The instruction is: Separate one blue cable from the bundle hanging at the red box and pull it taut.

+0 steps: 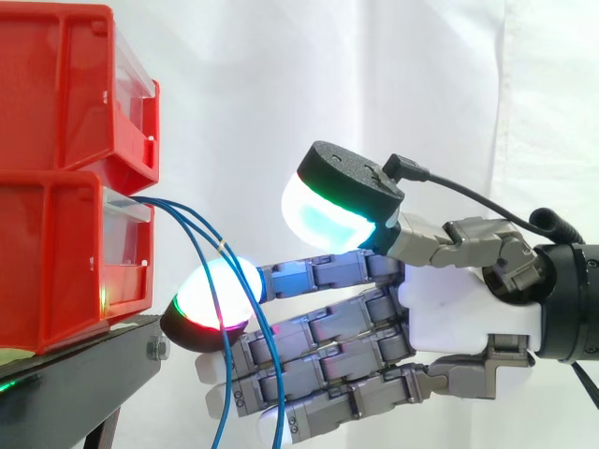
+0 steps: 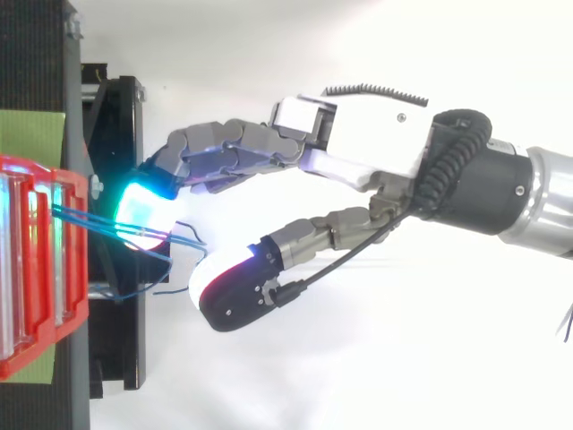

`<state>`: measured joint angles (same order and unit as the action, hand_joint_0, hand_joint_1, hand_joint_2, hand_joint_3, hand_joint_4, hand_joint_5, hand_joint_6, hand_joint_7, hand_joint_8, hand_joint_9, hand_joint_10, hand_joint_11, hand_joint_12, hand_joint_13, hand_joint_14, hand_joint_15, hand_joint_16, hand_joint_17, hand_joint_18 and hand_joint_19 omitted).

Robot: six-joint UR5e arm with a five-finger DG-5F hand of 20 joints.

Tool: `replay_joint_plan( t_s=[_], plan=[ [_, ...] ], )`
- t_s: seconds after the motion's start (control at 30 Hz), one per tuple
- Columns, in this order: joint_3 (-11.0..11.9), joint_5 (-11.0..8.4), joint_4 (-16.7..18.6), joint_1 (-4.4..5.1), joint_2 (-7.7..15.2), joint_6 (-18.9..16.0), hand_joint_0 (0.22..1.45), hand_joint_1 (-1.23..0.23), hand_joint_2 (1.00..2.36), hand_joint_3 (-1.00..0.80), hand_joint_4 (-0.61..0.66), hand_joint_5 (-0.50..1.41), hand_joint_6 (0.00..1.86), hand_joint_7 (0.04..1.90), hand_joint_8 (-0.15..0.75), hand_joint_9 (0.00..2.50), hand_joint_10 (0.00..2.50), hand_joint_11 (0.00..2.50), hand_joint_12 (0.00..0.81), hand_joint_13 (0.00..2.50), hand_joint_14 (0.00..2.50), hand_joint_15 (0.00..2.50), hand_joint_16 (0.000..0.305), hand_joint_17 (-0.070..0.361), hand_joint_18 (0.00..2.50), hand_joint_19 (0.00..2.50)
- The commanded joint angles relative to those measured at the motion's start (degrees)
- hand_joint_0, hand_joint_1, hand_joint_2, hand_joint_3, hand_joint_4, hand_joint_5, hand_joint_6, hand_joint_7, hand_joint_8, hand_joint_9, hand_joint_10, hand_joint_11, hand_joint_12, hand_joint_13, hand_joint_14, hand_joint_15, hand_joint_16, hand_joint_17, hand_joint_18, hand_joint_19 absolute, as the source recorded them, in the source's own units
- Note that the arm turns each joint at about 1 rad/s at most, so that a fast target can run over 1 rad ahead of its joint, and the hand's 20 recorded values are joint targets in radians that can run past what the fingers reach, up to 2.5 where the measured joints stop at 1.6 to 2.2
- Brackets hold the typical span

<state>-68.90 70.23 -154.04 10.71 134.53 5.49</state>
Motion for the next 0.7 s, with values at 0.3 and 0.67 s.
replay_joint_plan(
  t_s=[0.3,0.67],
  plan=[
    [0.69,0.18,0.15,-0.25,1.0,-0.13,0.57,-0.74,1.0,-0.5,0.29,-0.14,0.5,0.99,0.251,0.48,0.0,0.14,0.256,0.43,0.0,0.08,0.032,0.072,0.37,0.22],
    [0.69,0.18,-0.03,-0.07,1.0,-0.04,0.6,-0.72,1.01,-0.43,0.2,-0.12,0.5,1.17,0.254,0.5,0.01,0.16,0.251,0.44,0.0,0.08,0.031,0.07,0.38,0.22]
  ],
)
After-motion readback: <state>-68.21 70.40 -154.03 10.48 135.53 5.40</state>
